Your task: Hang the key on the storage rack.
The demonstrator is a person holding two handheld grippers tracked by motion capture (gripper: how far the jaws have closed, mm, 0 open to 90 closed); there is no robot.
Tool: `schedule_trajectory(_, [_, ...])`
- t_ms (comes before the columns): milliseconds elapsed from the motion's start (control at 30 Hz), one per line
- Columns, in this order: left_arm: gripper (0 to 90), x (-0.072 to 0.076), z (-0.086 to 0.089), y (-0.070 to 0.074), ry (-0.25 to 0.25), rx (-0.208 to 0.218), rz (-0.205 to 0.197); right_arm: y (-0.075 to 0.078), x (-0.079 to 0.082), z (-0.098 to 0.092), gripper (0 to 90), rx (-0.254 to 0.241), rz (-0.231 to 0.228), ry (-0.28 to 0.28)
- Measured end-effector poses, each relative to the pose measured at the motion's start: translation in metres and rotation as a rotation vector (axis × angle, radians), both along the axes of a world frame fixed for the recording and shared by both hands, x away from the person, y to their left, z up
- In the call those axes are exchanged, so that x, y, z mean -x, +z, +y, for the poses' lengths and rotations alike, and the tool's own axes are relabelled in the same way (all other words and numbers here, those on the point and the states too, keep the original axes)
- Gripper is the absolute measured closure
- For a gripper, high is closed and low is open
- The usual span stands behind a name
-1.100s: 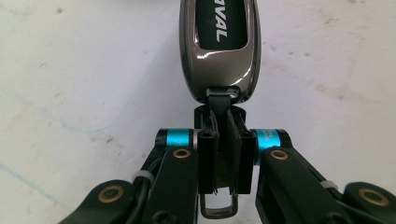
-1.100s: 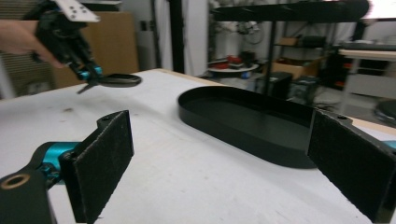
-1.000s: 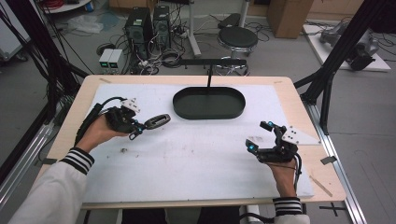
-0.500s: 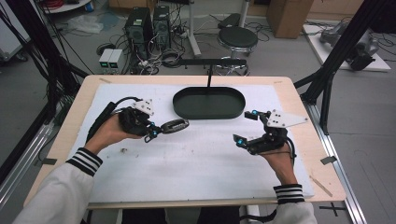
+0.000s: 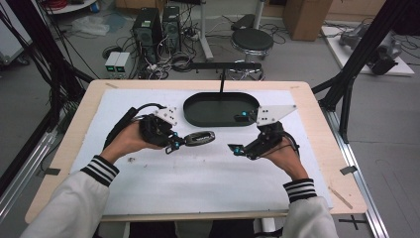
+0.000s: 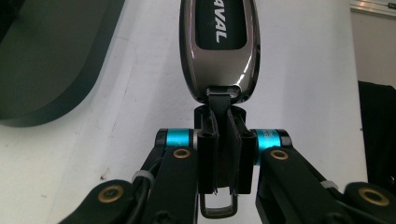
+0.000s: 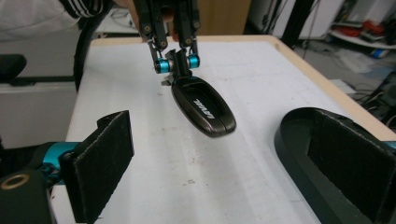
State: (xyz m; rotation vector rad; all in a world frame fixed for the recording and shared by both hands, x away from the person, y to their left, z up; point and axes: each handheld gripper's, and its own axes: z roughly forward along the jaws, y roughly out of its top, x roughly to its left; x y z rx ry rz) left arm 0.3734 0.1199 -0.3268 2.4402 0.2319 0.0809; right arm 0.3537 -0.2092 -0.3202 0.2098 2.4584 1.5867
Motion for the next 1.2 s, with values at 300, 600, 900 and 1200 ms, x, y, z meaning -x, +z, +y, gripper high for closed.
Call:
schedule_trajectory(300, [83.6,0.005,-0.009,0.002,-0.040,-0.016,-0.011,0.007,-0.012,0.026,6.6,0.120,0.028,0.091])
schedule_trajectory(600, [83.7,0.008,-0.012,0.005,-0.061,-0.011,-0.006,0.005,-0.021,0.047,6.6,0.209,0.045,0.144])
schedule_trajectory(900, [83.6,0.010,-0.011,0.006,-0.067,-0.012,-0.008,-0.001,-0.022,0.071,6.6,0.331,0.048,0.184])
schedule_trajectory(1200, [83.6,0.010,-0.014,0.004,-0.076,-0.024,0.000,-0.008,-0.022,0.083,6.7,0.400,0.067,0.201])
